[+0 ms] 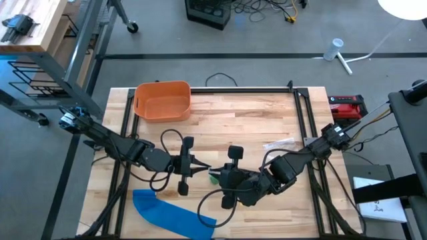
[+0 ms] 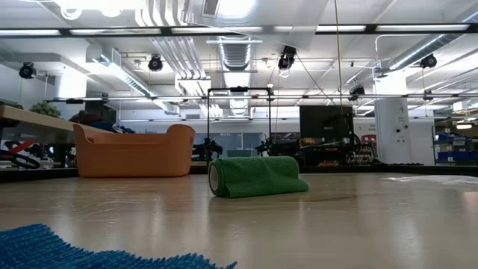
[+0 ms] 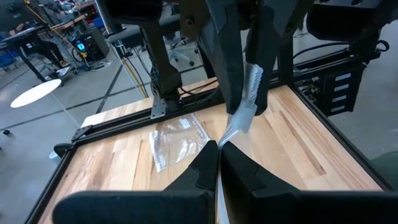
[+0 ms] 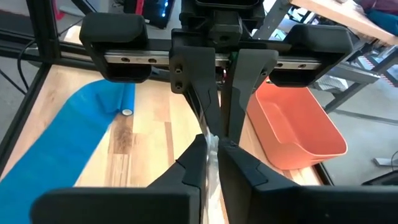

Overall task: Roll bandage
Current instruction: Open the top transparent zip bag

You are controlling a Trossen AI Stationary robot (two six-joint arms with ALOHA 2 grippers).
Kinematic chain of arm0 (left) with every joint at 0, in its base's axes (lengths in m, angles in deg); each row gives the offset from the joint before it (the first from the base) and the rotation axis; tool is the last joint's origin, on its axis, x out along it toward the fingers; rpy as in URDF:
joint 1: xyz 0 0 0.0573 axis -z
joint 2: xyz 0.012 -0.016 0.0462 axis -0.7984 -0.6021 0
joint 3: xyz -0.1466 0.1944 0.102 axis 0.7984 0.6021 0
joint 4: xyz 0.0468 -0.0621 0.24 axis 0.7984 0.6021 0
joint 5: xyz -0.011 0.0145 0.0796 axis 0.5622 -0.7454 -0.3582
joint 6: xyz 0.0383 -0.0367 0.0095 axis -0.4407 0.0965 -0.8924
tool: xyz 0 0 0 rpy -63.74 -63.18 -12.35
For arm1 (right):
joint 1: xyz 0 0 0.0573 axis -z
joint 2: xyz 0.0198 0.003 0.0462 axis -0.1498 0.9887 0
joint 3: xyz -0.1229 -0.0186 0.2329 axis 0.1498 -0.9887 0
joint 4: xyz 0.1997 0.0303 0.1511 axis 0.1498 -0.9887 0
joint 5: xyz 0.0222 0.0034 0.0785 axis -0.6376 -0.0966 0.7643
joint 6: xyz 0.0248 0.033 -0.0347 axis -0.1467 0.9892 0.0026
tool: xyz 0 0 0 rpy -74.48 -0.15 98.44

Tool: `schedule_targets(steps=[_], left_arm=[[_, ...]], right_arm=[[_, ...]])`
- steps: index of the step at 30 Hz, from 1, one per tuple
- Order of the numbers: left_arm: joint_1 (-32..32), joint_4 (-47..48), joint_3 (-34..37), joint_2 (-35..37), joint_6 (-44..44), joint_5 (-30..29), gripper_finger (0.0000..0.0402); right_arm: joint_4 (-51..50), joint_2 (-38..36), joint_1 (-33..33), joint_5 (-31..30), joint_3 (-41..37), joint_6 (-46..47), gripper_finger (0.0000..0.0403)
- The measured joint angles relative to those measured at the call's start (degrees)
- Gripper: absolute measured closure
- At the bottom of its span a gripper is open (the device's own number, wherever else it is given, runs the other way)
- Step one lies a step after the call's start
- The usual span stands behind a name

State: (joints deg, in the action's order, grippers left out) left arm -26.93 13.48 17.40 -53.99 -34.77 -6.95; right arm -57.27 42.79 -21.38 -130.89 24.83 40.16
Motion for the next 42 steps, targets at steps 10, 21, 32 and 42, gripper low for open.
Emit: schedule_targets(steps=[10, 21, 32, 42], left_arm=[[0.0, -0.2, 0.0, 0.0, 0.0, 0.1, 0.0401], [0.0, -0.3, 0.0, 0.0, 0.9, 0.4, 0.0401], [0.0, -0.7, 0.0, 0.0, 1.5, 1.2, 0.0401], [0.0, -1.2, 0.0, 0.0, 1.6, 2.6, 0.0401]], right_arm=[[0.1, 0.0, -0.1, 0.0, 0.4, -0.5, 0.0401], [0.2, 0.0, -0.5, 2.1, 0.4, -1.6, 0.0386], [2.3, -0.1, -0.5, 2.1, 0.4, -5.1, 0.0325], [2.3, -0.3, -0.3, -0.9, 0.5, -5.1, 0.0349]])
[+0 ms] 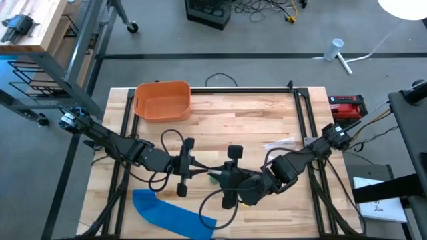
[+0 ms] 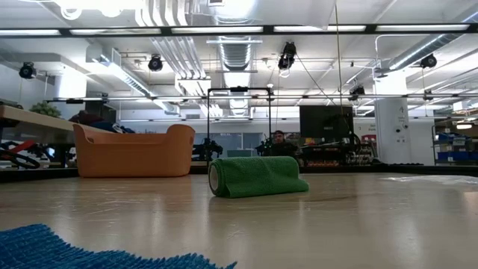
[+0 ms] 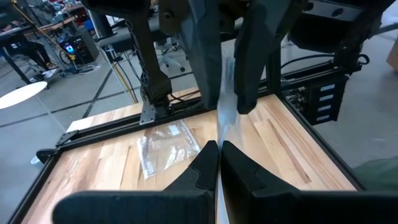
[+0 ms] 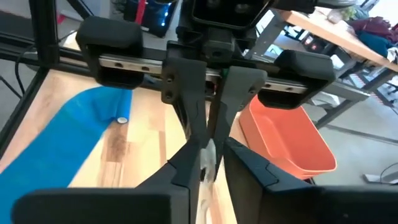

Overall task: Roll bandage
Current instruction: Open the top transparent zip bag

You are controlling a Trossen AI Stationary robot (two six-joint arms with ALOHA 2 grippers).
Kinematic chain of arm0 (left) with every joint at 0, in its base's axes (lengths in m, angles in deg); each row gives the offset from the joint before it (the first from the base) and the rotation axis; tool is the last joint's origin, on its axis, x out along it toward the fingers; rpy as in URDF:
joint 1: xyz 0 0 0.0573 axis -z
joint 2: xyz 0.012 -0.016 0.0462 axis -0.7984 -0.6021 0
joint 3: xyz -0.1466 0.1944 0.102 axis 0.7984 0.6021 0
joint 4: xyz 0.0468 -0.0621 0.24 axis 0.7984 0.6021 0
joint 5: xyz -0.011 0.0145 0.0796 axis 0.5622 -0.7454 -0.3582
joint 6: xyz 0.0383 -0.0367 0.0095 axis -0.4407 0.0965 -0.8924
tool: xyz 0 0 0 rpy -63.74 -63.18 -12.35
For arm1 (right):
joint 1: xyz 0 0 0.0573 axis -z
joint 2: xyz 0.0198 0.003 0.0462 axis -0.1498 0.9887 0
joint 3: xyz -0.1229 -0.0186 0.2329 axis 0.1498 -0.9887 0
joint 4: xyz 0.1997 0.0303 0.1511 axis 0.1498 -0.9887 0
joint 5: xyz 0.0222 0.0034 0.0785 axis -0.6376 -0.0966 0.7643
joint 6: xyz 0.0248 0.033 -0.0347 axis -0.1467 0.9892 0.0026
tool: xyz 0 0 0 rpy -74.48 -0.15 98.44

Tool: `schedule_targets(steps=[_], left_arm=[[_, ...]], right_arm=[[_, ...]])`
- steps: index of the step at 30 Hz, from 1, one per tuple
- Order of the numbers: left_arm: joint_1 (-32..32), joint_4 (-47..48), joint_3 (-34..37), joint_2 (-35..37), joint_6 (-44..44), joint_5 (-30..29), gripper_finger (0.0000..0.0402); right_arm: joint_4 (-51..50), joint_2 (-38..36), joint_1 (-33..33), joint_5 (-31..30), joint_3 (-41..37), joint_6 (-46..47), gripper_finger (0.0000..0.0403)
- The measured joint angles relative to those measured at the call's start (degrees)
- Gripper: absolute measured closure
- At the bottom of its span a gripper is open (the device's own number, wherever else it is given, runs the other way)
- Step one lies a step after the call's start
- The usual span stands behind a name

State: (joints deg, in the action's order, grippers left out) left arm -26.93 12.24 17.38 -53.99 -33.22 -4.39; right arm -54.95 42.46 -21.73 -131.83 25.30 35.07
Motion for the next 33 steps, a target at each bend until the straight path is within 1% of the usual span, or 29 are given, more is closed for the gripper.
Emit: schedule_targets(steps=[6, 10, 13, 17, 19, 30, 33], left_arm=[[0.0, -0.1, 0.0, 0.0, 0.0, 0.0, 0.0401], [0.0, -0.1, 0.0, 0.0, 0.0, 0.0, 0.0401], [0.0, -0.1, 0.0, 0.0, 0.0, 0.0, 0.0401], [0.0, -0.3, 0.0, 0.0, 0.0, 0.0, 0.0401], [0.0, -0.3, 0.0, 0.0, 0.0, 0.0, 0.0401], [0.0, -0.5, 0.0, 0.0, 0.0, 0.1, 0.0401], [0.0, -0.3, 0.0, -0.1, 0.0, 0.2, 0.0401]], right_arm=[[-0.6, 0.0, 0.0, 0.0, 0.0, 0.3, 0.0384], [-0.6, 0.0, 0.0, 0.0, 0.0, 0.3, 0.0395], [-0.3, 0.0, 0.0, -0.4, 0.0, 0.3, 0.0397], [0.0, 0.0, 0.0, -3.9, 0.0, 0.3, 0.0401], [0.0, 0.0, 0.0, -4.4, 0.0, 0.3, 0.0401], [-0.1, 0.0, -0.7, -3.9, 0.0, 0.9, 0.0395], [-0.8, -0.1, -0.6, -0.5, 0.0, 0.9, 0.0396]])
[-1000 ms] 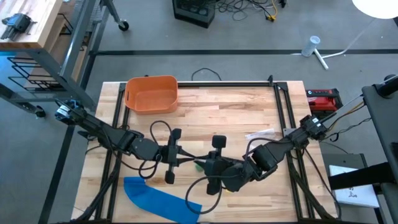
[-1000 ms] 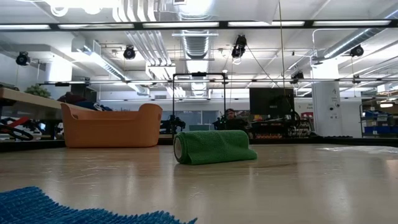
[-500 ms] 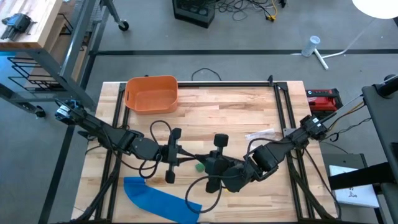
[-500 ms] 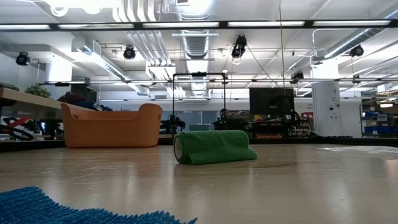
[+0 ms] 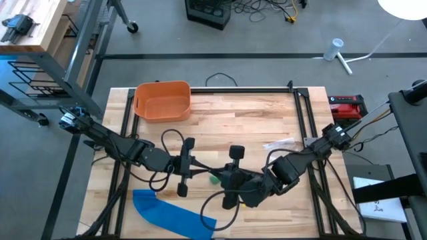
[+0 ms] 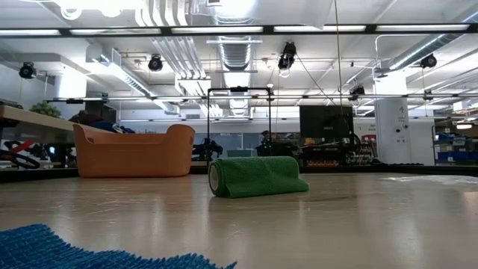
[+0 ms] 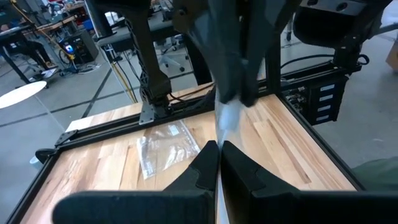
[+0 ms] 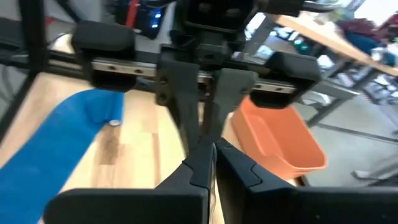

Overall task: Roll bandage
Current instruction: Open the top transparent zip bag

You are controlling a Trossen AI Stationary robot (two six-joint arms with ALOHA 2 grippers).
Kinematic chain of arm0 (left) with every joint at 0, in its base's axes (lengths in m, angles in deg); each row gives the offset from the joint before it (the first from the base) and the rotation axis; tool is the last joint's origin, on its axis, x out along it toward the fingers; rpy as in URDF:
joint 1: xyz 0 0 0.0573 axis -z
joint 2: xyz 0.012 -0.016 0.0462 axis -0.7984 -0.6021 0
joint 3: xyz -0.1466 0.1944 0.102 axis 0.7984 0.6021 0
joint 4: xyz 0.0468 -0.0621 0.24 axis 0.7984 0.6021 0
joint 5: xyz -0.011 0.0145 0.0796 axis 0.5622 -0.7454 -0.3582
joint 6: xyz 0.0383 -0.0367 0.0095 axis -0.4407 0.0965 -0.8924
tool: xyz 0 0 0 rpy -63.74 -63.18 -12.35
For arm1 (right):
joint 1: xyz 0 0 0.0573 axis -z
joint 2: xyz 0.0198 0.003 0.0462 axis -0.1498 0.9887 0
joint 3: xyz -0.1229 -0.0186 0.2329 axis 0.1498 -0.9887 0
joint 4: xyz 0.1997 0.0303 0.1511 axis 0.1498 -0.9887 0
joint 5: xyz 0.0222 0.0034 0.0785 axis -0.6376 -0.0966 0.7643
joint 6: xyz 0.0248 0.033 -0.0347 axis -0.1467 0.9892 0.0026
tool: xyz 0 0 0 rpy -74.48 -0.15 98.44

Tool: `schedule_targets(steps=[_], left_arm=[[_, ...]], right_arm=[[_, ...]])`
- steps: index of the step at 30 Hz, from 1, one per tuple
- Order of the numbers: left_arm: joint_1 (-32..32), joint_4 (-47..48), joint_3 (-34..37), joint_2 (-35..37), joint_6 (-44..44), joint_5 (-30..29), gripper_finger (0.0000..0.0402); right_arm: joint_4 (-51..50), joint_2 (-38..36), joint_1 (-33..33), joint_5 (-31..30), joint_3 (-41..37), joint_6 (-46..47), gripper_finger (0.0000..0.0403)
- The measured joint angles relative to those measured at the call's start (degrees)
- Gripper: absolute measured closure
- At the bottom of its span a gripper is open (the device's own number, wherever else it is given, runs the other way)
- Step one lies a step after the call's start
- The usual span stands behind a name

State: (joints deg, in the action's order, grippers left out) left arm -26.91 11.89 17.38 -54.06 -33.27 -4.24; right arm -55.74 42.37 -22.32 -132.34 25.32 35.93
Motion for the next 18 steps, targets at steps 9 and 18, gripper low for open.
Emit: schedule_targets(steps=[9, 18], left_arm=[[-0.1, 0.0, 0.0, 0.0, 0.0, 0.9, 0.0401], [0.0, 0.0, 0.0, 0.0, 0.0, 1.3, 0.0401]], right_arm=[[0.1, 0.0, 0.6, 1.1, -0.1, 0.9, 0.0399], [0.0, 0.0, 0.9, 1.8, -0.1, 1.0, 0.0399]])
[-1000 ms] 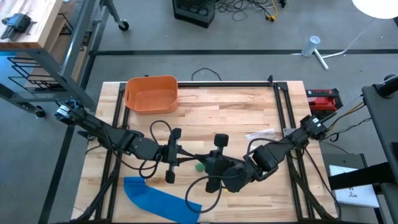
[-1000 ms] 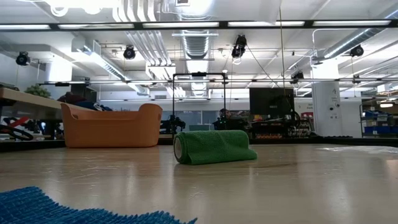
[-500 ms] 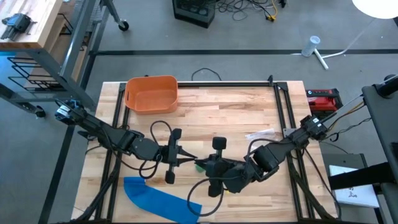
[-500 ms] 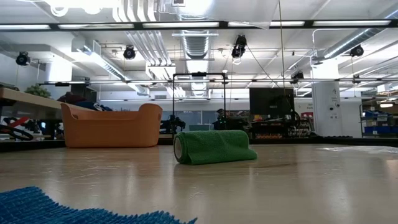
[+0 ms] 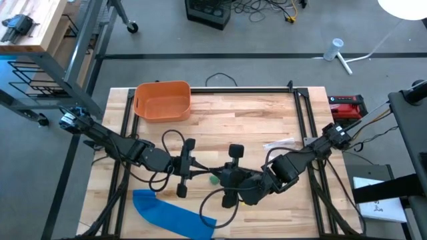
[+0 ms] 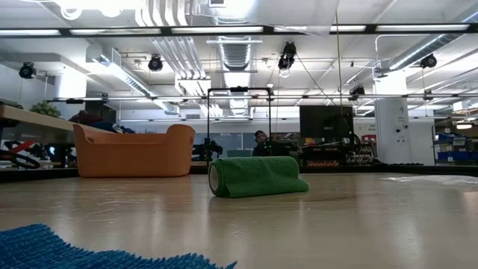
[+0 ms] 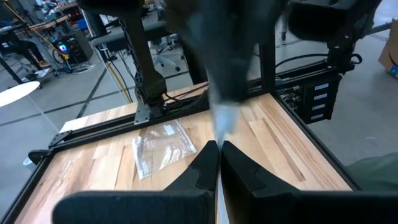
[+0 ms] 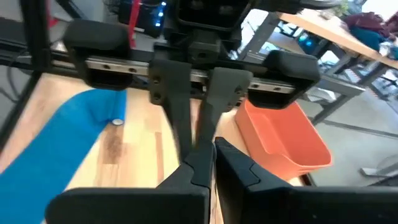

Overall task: Roll bandage
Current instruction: Open the top transparent zip bag

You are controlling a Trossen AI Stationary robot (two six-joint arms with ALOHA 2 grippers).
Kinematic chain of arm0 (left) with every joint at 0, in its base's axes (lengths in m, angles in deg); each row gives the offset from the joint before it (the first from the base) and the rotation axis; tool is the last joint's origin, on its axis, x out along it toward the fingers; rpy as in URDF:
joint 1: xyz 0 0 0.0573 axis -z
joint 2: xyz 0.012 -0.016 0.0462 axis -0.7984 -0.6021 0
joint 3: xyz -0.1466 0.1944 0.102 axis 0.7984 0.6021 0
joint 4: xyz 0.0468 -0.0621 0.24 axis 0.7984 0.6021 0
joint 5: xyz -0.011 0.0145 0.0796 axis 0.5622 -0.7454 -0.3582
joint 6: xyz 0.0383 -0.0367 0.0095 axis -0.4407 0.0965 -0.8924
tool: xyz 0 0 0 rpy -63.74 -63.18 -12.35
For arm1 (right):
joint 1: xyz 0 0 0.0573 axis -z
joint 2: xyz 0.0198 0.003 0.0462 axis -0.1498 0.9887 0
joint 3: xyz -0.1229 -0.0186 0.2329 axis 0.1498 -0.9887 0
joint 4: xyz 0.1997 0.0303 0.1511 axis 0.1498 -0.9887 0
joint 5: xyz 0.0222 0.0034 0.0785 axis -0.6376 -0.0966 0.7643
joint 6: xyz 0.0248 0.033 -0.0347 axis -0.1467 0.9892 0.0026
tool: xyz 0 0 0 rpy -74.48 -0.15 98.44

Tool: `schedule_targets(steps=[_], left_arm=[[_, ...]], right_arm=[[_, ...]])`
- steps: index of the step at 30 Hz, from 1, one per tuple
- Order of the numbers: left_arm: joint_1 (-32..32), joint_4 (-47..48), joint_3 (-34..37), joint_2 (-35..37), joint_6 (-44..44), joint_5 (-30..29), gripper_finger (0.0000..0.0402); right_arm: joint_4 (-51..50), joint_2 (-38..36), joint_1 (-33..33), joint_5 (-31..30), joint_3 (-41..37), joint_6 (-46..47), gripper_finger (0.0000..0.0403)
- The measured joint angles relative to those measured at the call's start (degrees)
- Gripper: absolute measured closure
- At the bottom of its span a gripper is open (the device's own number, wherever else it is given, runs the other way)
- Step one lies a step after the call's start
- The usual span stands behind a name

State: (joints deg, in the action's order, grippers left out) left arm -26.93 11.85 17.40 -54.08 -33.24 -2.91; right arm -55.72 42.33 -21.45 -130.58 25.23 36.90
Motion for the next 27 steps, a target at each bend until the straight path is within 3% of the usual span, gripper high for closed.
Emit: schedule_targets(steps=[4, 17, 27], left_arm=[[0.0, -0.7, 0.0, 0.0, 0.0, 0.0, 0.0401], [0.0, -0.2, 0.0, 0.0, 0.0, 0.3, 0.0401], [0.1, -0.1, 0.0, 0.0, 0.0, 0.6, 0.0401]], right_arm=[[-0.1, 0.0, 0.0, 5.3, -0.1, 0.2, 0.0399], [0.0, 0.0, 0.4, -1.8, -0.1, 0.7, 0.0399], [-0.1, 0.0, 0.4, 0.3, -0.2, 0.4, 0.0394]])
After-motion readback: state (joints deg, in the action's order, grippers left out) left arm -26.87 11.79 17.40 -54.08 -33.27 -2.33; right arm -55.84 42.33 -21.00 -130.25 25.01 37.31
